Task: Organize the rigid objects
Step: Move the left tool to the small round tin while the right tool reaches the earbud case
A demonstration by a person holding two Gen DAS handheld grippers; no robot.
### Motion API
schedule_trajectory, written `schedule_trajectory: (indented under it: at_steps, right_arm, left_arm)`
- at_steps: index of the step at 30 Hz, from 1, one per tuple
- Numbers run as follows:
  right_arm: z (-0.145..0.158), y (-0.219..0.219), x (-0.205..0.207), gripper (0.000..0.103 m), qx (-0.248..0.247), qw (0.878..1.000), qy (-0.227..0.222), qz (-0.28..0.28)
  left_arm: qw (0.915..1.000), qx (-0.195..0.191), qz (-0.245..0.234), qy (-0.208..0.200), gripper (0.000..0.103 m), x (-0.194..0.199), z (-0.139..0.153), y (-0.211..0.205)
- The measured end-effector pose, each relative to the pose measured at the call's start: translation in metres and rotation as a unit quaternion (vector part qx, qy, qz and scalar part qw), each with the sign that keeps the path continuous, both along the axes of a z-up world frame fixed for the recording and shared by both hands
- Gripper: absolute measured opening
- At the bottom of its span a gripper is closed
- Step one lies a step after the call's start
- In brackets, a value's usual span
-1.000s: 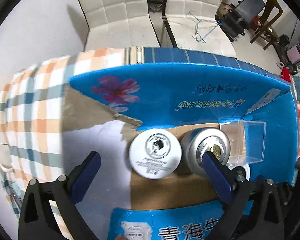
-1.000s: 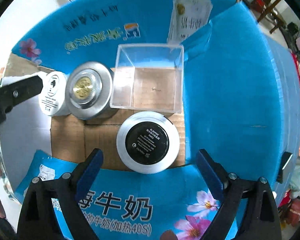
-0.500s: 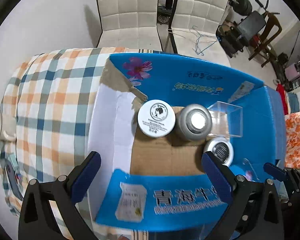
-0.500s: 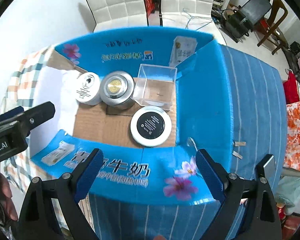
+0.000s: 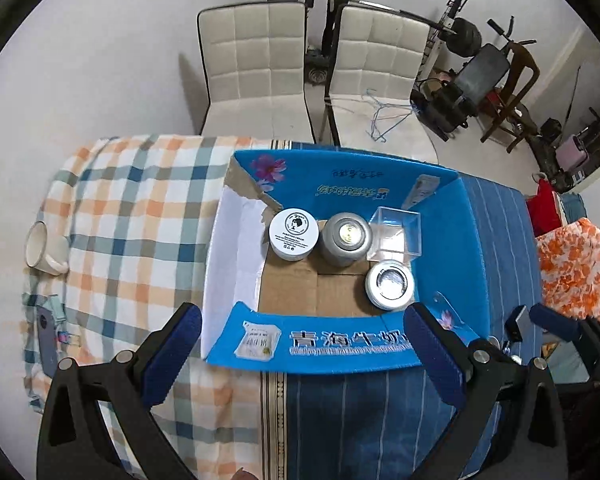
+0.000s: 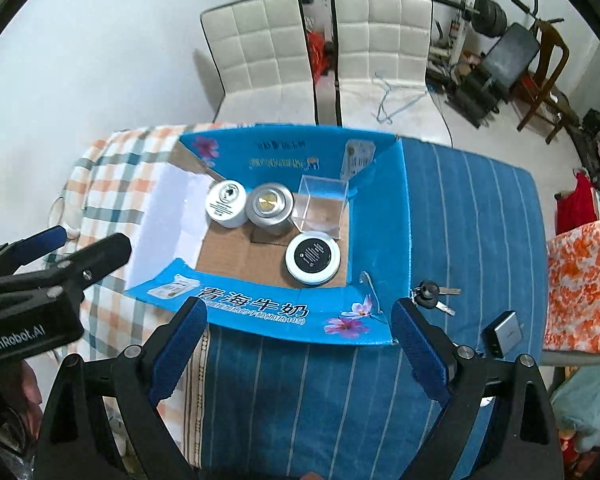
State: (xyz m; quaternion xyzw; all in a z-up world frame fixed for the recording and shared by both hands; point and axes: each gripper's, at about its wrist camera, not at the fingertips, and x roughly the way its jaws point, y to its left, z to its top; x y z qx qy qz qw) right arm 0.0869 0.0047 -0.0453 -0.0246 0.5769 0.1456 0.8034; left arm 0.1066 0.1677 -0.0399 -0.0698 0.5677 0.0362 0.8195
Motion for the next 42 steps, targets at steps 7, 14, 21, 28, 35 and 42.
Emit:
schedule_trajectory:
  at_steps: [7, 14, 21, 28, 35, 42]
  right_arm:
    - [0.032, -0.018, -0.019, 0.096, 0.024, 0.999, -0.026, -0.003]
    - [0.024, -0.073, -0.030, 0.096, 0.025, 0.998, -0.020, -0.046]
    - [-0.039, -0.205, -0.052, 0.096, -0.019, 0.984, 0.039, -0.174]
    - [-0.126, -0.316, -0.079, 0.095, -0.009, 0.953, 0.104, -0.283]
    - [-0.176, -0.360, -0.087, 0.088, -0.019, 0.941, 0.115, -0.318]
    - [-0.214, -0.369, -0.081, 0.084, 0.036, 0.932, 0.148, -0.330]
  left_arm:
    - [0.9994, 0.011, -0.012, -0.031, 0.103, -0.020, 0.033, -0.018]
    - [0.9992, 0.010, -0.014, -0.036, 0.103, -0.026, 0.039, -0.037]
    - [0.9964, -0.006, -0.083, -0.016, 0.103, -0.010, 0.016, -0.120]
    - [0.9807, -0.011, -0.186, 0.059, 0.103, 0.007, -0.059, -0.249]
    - [0.9672, 0.007, -0.230, 0.107, 0.103, 0.021, -0.126, -0.333]
    - [0.9567, 0.022, -0.244, 0.156, 0.103, 0.040, -0.197, -0.369]
